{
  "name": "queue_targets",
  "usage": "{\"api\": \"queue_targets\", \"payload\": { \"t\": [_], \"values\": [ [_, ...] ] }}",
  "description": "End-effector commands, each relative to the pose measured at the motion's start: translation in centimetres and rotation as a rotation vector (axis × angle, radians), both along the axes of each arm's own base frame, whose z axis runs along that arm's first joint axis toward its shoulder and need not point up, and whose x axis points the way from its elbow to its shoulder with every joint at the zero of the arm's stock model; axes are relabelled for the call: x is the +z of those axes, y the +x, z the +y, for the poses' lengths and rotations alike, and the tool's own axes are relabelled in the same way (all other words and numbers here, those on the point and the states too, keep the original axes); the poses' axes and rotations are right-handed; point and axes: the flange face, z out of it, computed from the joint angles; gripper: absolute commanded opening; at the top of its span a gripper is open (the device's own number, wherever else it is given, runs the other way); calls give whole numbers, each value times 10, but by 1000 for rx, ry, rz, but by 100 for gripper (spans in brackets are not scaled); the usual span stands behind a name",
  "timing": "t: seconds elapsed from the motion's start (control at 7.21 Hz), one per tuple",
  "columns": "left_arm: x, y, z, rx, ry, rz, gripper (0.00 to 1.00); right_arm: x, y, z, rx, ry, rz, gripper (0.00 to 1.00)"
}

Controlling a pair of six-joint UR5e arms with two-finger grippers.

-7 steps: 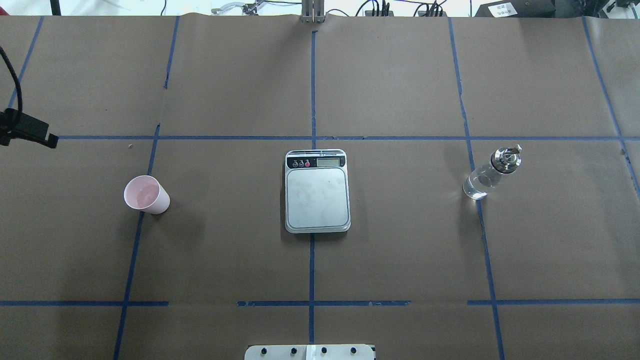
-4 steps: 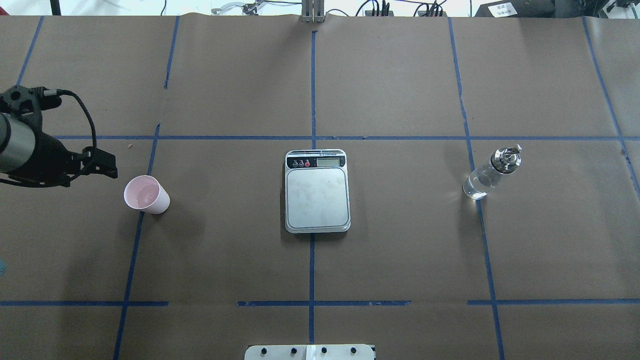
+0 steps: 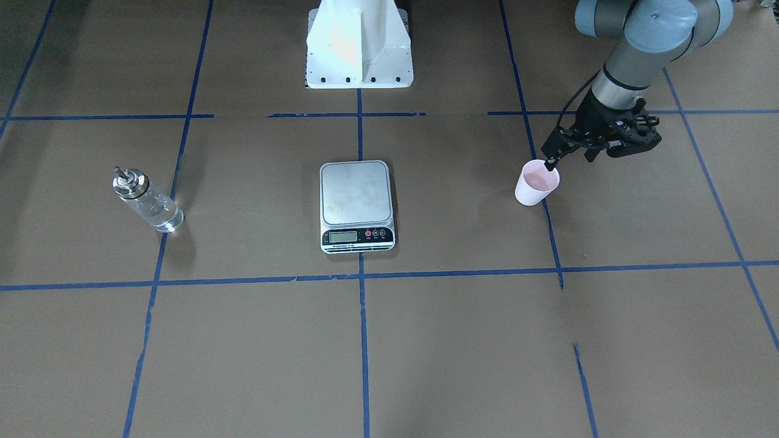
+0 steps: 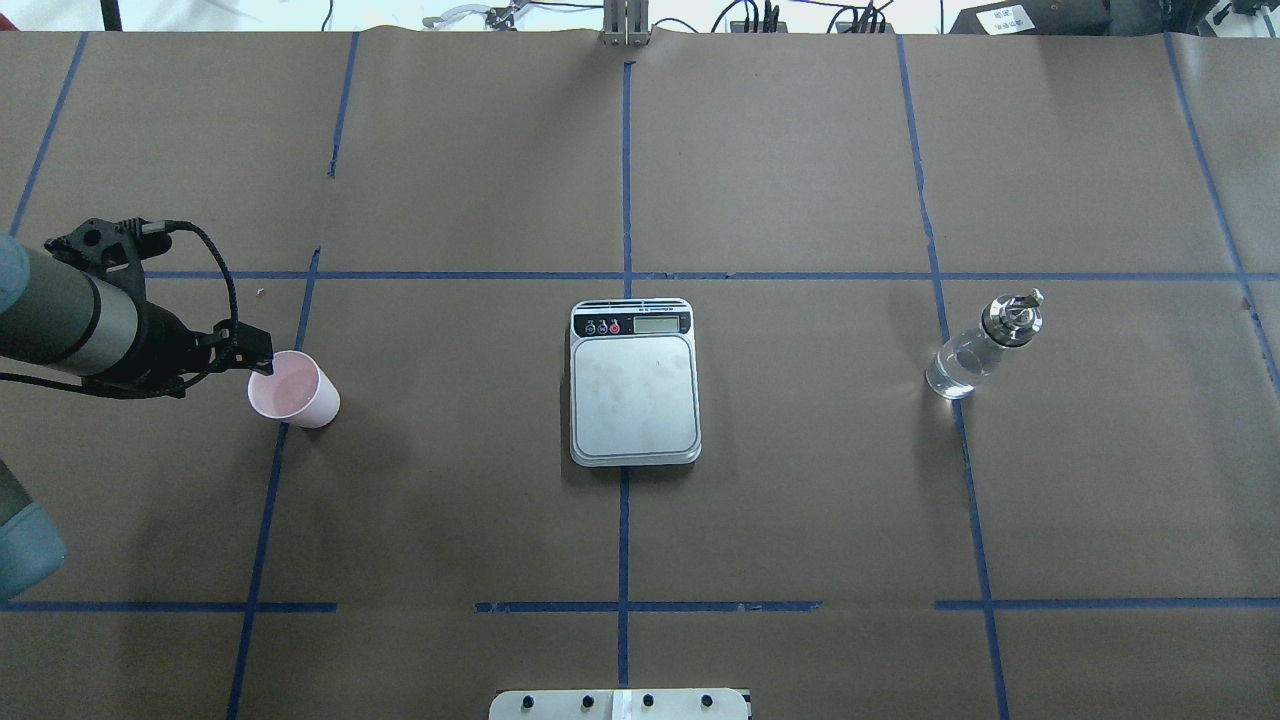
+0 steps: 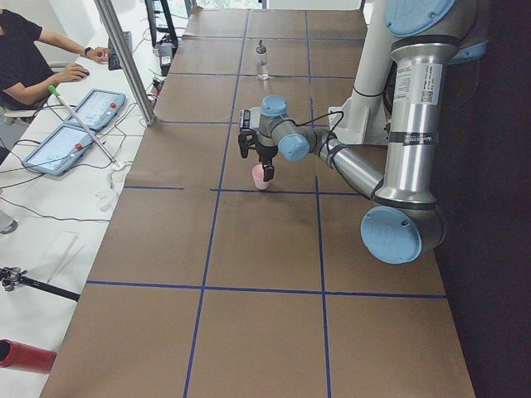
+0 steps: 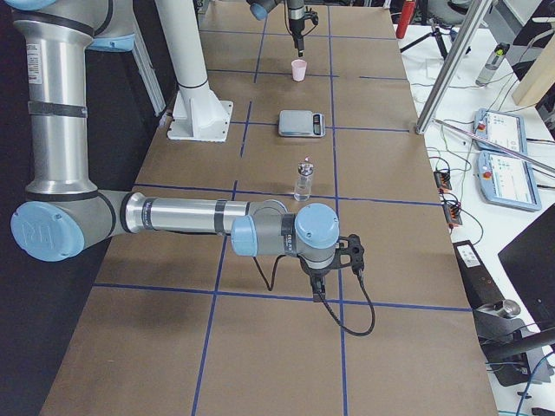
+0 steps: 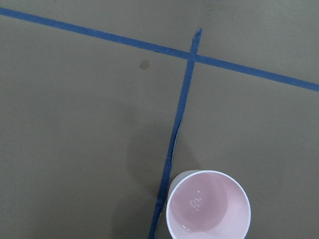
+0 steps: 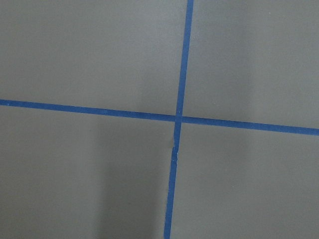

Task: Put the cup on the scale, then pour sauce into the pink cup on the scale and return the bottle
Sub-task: 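Reach the left gripper down to the pink cup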

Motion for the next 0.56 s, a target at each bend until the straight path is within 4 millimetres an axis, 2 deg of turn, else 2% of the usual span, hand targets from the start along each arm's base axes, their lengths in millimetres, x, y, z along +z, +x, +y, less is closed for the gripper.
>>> {"api": "queue_targets", "payload": {
  "t": [0.0, 0.28, 0.42],
  "values": [
    [14, 14, -2, 14, -12, -13, 100, -4, -2, -5, -6, 10, 1, 100],
    [16, 23, -11, 15, -17, -17, 100, -6, -2, -5, -5, 12, -6, 100],
    [16, 32, -5, 34, -17, -19, 100, -9, -2, -8, -6, 16, -8, 100]
  ]
}}
